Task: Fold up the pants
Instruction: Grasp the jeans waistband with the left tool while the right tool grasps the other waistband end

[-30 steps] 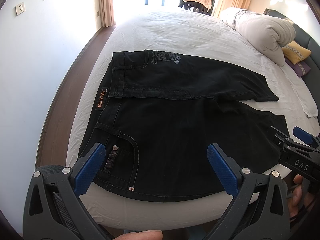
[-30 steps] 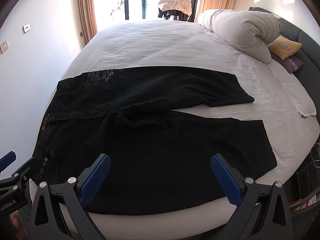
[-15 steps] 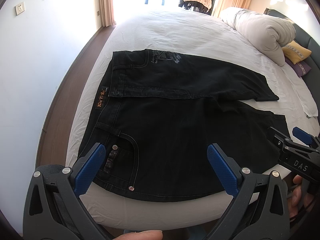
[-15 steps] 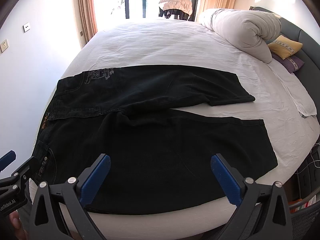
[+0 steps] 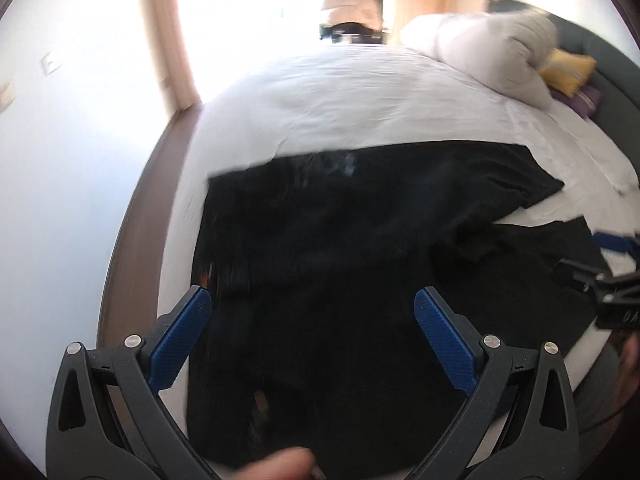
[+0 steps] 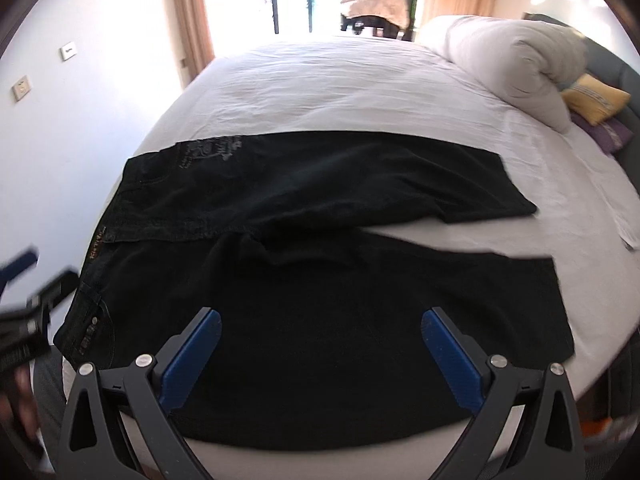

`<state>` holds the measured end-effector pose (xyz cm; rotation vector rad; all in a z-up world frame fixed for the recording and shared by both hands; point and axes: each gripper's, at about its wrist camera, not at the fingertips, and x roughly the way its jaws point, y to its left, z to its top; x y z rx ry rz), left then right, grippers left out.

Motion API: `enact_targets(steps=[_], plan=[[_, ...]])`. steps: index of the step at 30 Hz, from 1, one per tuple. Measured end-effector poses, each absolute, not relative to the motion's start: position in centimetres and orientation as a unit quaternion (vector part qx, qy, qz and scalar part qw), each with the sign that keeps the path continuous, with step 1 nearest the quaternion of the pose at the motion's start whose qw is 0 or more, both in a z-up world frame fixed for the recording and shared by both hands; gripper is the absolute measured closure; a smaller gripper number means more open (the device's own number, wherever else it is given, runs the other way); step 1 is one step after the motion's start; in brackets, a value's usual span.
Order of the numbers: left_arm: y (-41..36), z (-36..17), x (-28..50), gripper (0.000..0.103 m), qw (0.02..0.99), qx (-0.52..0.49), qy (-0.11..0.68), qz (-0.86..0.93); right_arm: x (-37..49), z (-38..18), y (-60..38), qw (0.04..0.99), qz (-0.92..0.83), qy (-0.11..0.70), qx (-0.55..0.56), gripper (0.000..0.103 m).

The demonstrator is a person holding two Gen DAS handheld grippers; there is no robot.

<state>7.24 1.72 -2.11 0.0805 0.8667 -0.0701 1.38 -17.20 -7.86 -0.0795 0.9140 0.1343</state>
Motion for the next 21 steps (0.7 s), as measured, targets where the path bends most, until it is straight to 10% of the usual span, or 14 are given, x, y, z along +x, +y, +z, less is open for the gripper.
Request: enact_targets(steps=[21], plan=[[7.5, -11.5, 37.7, 0.000, 0.781, 0.201, 0.552, -0.209, 23.8, -11.3, -16.9, 0.841, 0.274, 0.445, -0.141, 0.020]])
